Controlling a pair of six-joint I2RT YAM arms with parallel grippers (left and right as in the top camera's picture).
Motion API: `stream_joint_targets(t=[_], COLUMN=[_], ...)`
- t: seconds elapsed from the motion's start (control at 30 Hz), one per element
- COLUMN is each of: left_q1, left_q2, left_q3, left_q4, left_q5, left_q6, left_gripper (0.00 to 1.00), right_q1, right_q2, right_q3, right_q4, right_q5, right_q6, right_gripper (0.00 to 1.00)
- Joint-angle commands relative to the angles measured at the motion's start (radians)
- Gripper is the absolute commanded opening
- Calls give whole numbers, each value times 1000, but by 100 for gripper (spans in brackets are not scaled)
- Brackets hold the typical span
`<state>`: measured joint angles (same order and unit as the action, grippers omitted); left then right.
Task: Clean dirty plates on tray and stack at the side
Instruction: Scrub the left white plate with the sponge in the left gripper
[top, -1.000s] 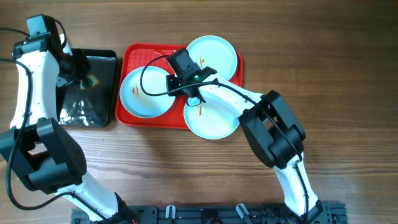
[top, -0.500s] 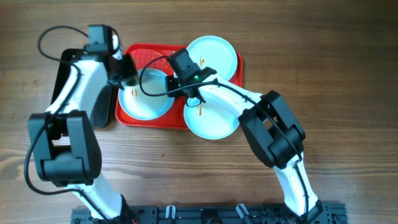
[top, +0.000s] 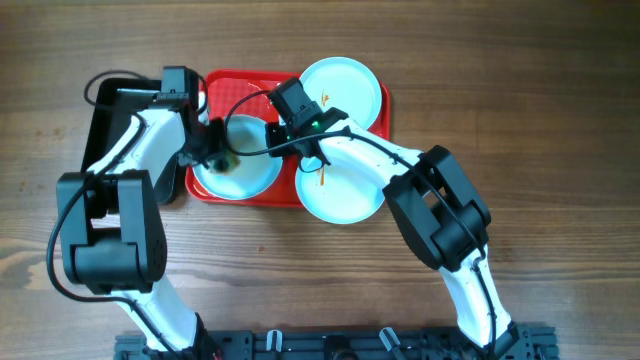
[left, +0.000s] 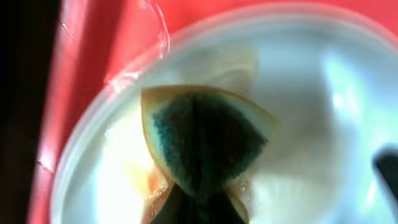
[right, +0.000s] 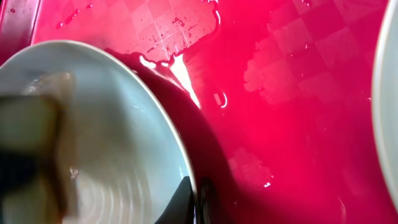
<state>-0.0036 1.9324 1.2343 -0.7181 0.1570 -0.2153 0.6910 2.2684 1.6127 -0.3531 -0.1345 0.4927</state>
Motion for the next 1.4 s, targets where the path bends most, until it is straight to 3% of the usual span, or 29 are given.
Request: stream_joint_targets(t=[0.0,0.13,0.27,0.37,0.57,0.87,1.0,1.13,1.23,1.33,1.37], left_q1=[-6,-5,-5,-6,-32,-54,-48,-45,-45,-47,-47], left_q2=[37,37,37,37,37,37,37,37,37,37,37], left_q3=[-43,-43,-43,-39,-29,-30,-30,-30,-30,-30,-30], left_q4=[-115,-79,71,132,199,84,172,284,263,161,111], left_q5=[176,154,-259,-460,-421,333,265,-65,-280,-221,-143], left_q6=[145,150,-133,-186,-180,-23,-58,-206,-348,-341,-314], left_gripper=[4,4,4,4,4,4,4,4,4,4,4], right_q1=[2,2,2,2,2,2,2,2,2,2,2], right_q2=[30,30,30,30,30,30,30,30,30,30,30], right_q3=[10,10,10,10,10,10,10,10,10,10,10], right_q4=[-1,0,1,1,1,2,1,3,1,2,2], right_q5=[-14,-24,-23,-23,-23,-24,-24,-24,-24,-24,-24], right_q6=[5,5,5,5,5,6,5,6,5,6,5], right_gripper=[4,4,5,4,4,4,4,4,4,4,4])
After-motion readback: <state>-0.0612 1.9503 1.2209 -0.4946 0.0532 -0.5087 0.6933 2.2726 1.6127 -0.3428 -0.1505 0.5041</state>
